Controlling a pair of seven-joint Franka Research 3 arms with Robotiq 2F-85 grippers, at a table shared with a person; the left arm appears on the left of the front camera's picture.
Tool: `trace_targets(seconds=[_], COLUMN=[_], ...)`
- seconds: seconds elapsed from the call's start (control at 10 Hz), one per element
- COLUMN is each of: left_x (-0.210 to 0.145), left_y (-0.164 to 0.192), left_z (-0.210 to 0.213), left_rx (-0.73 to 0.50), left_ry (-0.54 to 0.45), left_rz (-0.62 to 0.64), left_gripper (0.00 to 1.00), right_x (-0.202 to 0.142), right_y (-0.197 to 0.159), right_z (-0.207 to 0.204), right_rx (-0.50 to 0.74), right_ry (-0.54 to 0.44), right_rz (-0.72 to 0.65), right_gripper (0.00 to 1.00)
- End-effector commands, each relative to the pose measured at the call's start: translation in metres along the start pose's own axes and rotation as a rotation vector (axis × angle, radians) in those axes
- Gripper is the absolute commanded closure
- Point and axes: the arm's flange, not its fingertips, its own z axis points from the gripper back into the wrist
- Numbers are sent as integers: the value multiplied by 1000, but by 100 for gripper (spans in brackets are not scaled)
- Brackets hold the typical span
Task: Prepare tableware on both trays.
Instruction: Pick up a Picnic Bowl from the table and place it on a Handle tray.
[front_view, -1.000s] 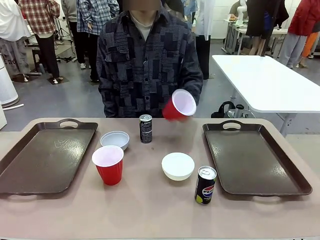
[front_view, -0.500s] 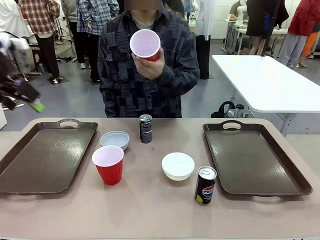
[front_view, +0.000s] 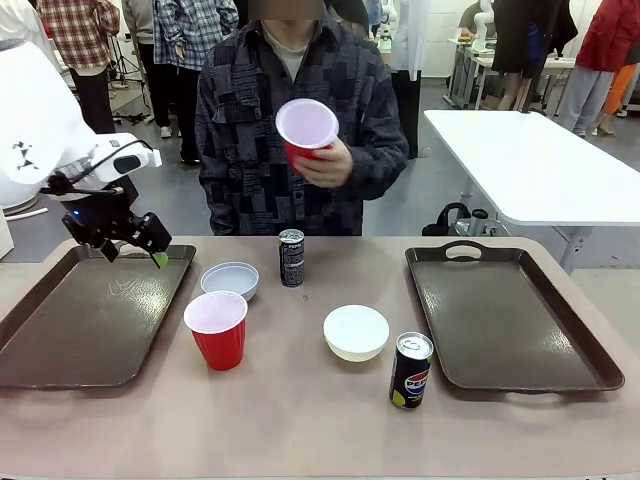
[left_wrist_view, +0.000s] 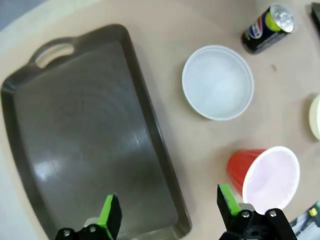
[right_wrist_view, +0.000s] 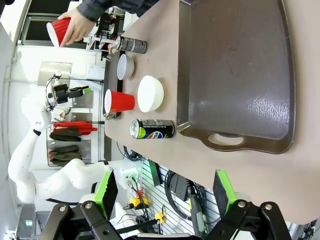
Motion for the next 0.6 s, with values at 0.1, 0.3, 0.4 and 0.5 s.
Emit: trace_targets(seconds=[0.1,0.3,0.4,0.5], left_x=[-10,5,5,5], left_y=[12,5,5,5], left_z=[26,-2,-2,-2], left_rx=[-127,-7,-7,-7], left_ry=[48,-1,-1,-1], left_rz=[15,12,12,12], left_gripper=[0,0,0,0], right_x=[1,1,1,1], right_y=[-2,-2,-2,-2], right_z=[0,0,0,0], right_rx=[15,15,15,15], right_ry=[-6,-6,-6,-6], right_rz=[5,5,5,5], right_gripper=[0,0,0,0])
